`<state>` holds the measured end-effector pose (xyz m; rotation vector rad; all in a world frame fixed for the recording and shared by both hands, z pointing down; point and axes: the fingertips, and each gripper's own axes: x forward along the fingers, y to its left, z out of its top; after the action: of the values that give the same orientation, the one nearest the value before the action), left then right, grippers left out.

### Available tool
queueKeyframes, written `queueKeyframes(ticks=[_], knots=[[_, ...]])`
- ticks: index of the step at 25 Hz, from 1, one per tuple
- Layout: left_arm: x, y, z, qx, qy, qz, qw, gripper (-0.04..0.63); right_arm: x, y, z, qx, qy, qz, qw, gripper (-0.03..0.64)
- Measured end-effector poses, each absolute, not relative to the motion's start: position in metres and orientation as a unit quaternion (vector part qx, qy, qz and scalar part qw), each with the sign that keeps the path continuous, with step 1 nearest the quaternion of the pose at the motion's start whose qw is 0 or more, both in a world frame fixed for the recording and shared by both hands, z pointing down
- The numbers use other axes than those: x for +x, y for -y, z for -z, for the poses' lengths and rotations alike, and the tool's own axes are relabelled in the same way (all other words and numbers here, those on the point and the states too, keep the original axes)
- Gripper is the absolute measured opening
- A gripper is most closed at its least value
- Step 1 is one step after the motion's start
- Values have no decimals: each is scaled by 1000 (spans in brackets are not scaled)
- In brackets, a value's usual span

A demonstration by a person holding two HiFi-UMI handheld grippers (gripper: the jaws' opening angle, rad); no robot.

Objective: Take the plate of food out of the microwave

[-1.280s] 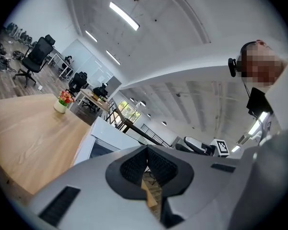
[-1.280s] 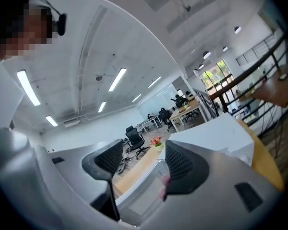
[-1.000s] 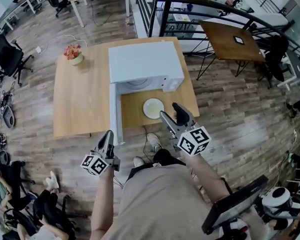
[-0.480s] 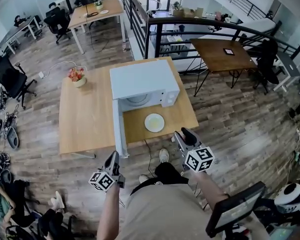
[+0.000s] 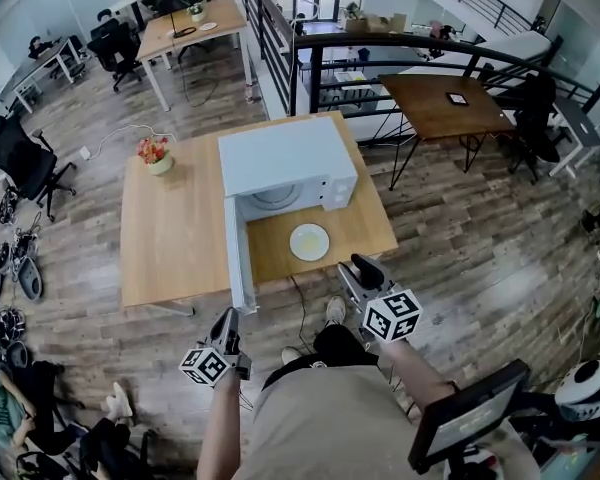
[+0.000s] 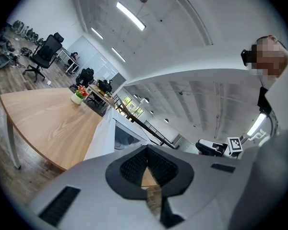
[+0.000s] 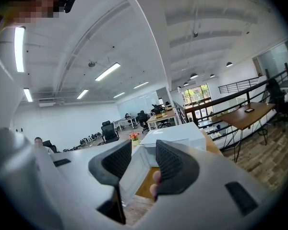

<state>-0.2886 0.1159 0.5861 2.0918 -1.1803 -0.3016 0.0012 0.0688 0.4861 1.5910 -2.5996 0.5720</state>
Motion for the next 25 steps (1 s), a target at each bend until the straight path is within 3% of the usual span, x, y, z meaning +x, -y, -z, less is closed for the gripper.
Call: queueKeyframes(ticks=[17,25], knots=[[-262,-100,-579,824,427,103,356,3,6,-76,-505,524,827,-198,34,164],[-264,-99,-563,826,417,122,359,3,-35,-66,-507,484,849,-211,31,164]])
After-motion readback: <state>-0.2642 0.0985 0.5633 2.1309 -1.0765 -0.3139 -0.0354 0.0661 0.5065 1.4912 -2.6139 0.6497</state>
